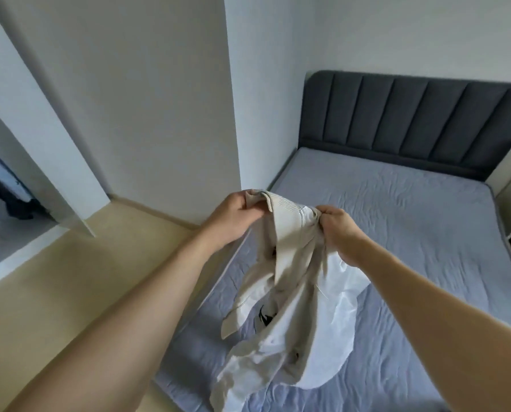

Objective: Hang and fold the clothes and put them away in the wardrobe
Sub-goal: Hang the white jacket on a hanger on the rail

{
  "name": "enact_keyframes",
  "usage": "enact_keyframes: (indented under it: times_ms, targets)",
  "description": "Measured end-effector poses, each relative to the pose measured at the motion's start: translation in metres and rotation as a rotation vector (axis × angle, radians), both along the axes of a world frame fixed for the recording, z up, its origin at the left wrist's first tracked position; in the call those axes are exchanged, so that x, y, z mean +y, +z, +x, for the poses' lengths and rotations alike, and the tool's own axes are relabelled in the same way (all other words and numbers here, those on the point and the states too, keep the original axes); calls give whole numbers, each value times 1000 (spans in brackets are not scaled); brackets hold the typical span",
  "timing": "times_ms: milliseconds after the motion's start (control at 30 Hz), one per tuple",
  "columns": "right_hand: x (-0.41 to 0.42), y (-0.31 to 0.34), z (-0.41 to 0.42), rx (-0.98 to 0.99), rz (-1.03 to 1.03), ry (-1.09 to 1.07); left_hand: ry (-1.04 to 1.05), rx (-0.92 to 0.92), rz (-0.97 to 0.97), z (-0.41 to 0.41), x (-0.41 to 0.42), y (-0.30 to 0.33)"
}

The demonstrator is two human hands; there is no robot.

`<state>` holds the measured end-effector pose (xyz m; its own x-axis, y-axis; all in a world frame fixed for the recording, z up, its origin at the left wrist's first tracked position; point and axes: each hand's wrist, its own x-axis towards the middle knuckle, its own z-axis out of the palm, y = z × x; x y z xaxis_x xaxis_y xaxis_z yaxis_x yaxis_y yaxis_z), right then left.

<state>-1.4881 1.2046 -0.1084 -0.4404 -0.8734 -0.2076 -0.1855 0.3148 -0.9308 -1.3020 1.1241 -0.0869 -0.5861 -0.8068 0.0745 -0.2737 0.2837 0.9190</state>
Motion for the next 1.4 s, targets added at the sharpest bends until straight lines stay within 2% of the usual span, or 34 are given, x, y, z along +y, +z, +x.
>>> enact_keyframes:
  times_ms: [133, 300, 400, 467, 600, 800, 900, 967, 1067, 1267, 1400]
  targets:
    - [-26, 48, 12, 131, -35, -34, 137, 15, -198, -7, 0, 65]
    - [-15, 89, 38, 354, -228, -245, 357, 77, -374, -12, 2, 142]
    - [1, 90, 66, 236, -357, -45, 476, 165, -403, -7, 0, 175]
    - [6, 84, 80, 272, -421, 77, 512, 182, -439, 0, 1, 191]
    - [-3, 65, 102, 619, -317, 98, 537, 238, -426, 20, 0, 198]
    - [-35, 59, 126, 825, -89, 11, 537, 281, -397, 83, -1, 194]
    - [-50, 61, 132, 762, -11, 87, 594, 278, -386, 132, -3, 193]
    - [-67, 69, 148, 598, -62, 127, 638, 292, -347, 171, -10, 190]
    - [-89, 92, 176, 411, -156, 74, 695, 281, -248, 220, -22, 184]
    - [-132, 154, 246, 304, -378, 119, 850, 349, -69, 324, -51, 176]
    - [-154, 185, 284, 335, -478, 152, 880, 448, 19, 364, -65, 168]
